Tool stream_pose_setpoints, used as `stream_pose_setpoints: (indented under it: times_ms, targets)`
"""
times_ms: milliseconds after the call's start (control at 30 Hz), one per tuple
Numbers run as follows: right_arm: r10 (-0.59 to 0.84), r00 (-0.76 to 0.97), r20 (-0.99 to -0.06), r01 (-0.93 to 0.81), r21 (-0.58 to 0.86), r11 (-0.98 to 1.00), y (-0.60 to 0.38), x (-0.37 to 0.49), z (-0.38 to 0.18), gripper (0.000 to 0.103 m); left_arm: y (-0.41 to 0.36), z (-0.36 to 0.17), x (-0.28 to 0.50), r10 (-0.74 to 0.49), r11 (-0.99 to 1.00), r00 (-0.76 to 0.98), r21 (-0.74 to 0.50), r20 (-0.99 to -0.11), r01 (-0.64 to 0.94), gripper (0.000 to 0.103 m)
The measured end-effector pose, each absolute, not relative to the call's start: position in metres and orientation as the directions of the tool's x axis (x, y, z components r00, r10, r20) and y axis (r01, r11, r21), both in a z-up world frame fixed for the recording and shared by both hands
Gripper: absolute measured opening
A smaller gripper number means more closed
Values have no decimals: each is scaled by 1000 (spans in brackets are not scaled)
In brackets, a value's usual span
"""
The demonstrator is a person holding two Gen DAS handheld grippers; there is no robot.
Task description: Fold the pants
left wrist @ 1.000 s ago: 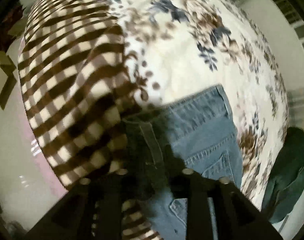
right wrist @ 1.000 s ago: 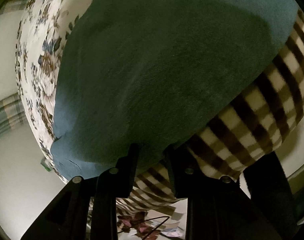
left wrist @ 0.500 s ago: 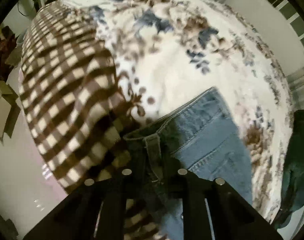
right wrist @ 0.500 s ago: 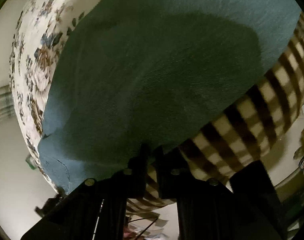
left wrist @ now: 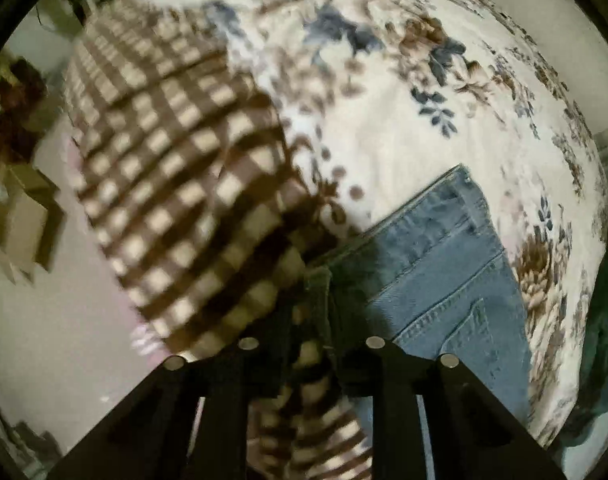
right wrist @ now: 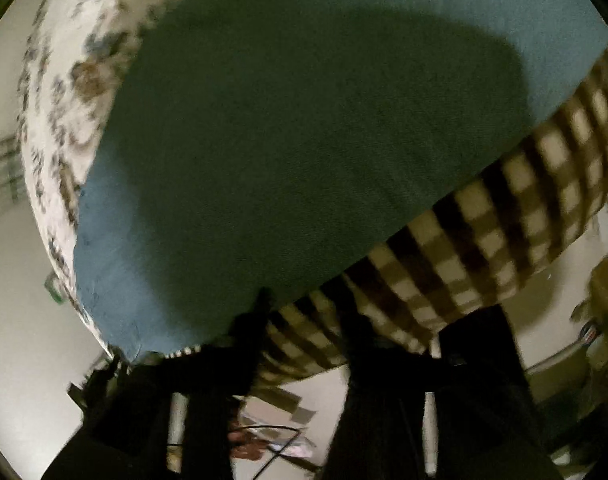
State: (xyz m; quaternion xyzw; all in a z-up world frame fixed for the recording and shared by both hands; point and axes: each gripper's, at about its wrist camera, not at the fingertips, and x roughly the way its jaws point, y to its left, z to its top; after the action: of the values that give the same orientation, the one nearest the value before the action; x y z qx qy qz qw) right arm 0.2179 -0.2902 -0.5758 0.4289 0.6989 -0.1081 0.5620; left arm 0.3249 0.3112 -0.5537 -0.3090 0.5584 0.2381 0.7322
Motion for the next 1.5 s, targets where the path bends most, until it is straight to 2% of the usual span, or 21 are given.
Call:
stream_pose_setpoints:
  times_ms: [33, 67, 167, 200, 267, 333, 367, 433, 600, 700, 767, 800, 833, 933, 1033, 1133, 1167, 1367, 1400, 1433, 1500]
  targets:
    - [453, -2, -891, 694, 325, 643, -291, 222, -563, 50, 308, -544, 324, 35, 708, 268, -165, -963, -686, 21]
    - [424, -1, -906, 655, 319, 685, -290, 229, -549, 51, 302, -531, 324, 75, 728, 272, -133, -959, -672, 31]
    - [374, 23, -927, 603, 311, 735, -291, 243, -523, 52, 272, -500, 336, 135, 798, 304, -79, -943, -598, 75]
    - [362, 46, -931, 609, 313, 729, -297, 247, -516, 52, 259, -495, 342, 136, 820, 321, -75, -937, -567, 79]
    - [340, 88, -936, 655, 312, 688, -321, 250, -511, 57, 231, -490, 354, 135, 863, 341, -59, -930, -502, 81]
    - [324, 146, -935, 712, 327, 622, -348, 243, -512, 77, 186, -492, 369, 125, 917, 349, -26, -929, -398, 88]
    - [303, 185, -935, 751, 333, 570, -370, 233, -514, 82, 164, -496, 375, 118, 936, 345, -12, -931, -352, 92]
    - [274, 220, -936, 784, 337, 521, -402, 219, -518, 94, 112, -508, 380, 76, 968, 328, -9, -942, -251, 93]
    - [135, 294, -946, 850, 324, 416, -498, 164, -528, 96, -16, -548, 366, 3, 998, 254, -14, -967, -65, 93]
    - [121, 334, -935, 861, 355, 365, -553, 131, -549, 96, -90, -574, 345, -9, 1000, 209, -7, -978, 10, 93]
    - [142, 376, -916, 852, 402, 336, -586, 117, -566, 85, -121, -585, 333, 8, 999, 202, 14, -979, 30, 93]
    - [155, 423, -893, 838, 450, 309, -601, 112, -576, 68, -139, -595, 324, 25, 999, 189, 33, -982, 39, 93]
    - [179, 489, -854, 808, 521, 276, -617, 106, -585, 59, -149, -600, 319, 43, 998, 183, 52, -982, 43, 93]
    - [231, 640, -733, 701, 680, 216, -640, 103, -602, 56, -172, -621, 303, 54, 998, 138, 58, -989, 27, 93]
    - [268, 684, -678, 636, 735, 235, -648, 113, -613, 56, -179, -630, 301, 98, 995, 153, 102, -983, 18, 94]
    - [312, 722, -618, 576, 786, 225, -647, 128, -629, 56, -171, -636, 309, 73, 997, 141, 68, -987, -35, 103]
    - [326, 733, -598, 557, 802, 217, -647, 133, -633, 56, -167, -638, 312, 60, 997, 136, 54, -989, -51, 103]
    - [328, 760, -562, 527, 827, 195, -631, 154, -643, 56, -159, -647, 323, 56, 996, 167, 44, -984, -75, 103]
    - [323, 760, -564, 531, 825, 193, -630, 156, -642, 45, -158, -649, 324, 57, 996, 172, 43, -984, -82, 103]
    - [319, 751, -579, 545, 815, 197, -629, 158, -640, 10, -158, -648, 321, 58, 996, 171, 45, -984, -78, 103]
    - [315, 726, -611, 569, 791, 224, -628, 163, -633, 9, -160, -645, 322, 61, 996, 163, 50, -985, -72, 103]
